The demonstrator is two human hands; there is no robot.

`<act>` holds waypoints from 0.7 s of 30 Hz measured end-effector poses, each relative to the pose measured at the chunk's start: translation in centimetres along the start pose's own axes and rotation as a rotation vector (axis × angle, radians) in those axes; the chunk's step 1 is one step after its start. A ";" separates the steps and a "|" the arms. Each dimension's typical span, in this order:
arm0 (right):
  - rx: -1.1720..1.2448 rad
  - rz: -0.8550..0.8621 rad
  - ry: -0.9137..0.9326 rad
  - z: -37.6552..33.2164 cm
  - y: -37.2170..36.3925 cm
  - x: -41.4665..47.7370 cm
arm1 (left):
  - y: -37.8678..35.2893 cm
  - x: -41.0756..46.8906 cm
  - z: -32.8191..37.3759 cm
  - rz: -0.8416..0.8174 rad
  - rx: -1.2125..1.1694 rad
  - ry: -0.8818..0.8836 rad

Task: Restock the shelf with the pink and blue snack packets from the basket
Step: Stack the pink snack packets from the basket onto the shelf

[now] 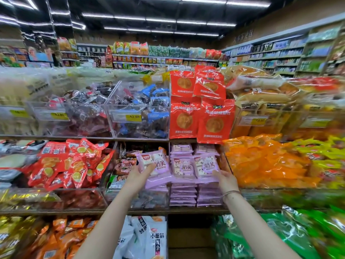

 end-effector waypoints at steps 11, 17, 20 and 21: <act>0.180 -0.033 -0.112 4.8 0.4 -2.2 | -1.3 -0.5 1.7 0.022 0.111 -0.137; -0.193 0.005 0.241 3.9 2.1 -4.4 | -1.4 -0.6 1.6 0.025 0.186 -0.169; -0.375 0.063 0.536 2.0 1.6 -6.4 | -1.5 -0.6 1.4 0.007 0.188 -0.151; -0.415 0.061 0.629 1.2 1.1 -7.1 | -1.5 -0.6 1.3 0.005 0.189 -0.147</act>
Point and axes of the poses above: each hand's wrist, its own x-axis towards the middle knuckle, its own y-axis out of the back of the hand, z = x × y, the point moved 10 cm from there along x, towards the middle knuckle, and after that the axes turned 11 degrees about z, right-handed, at the moved point
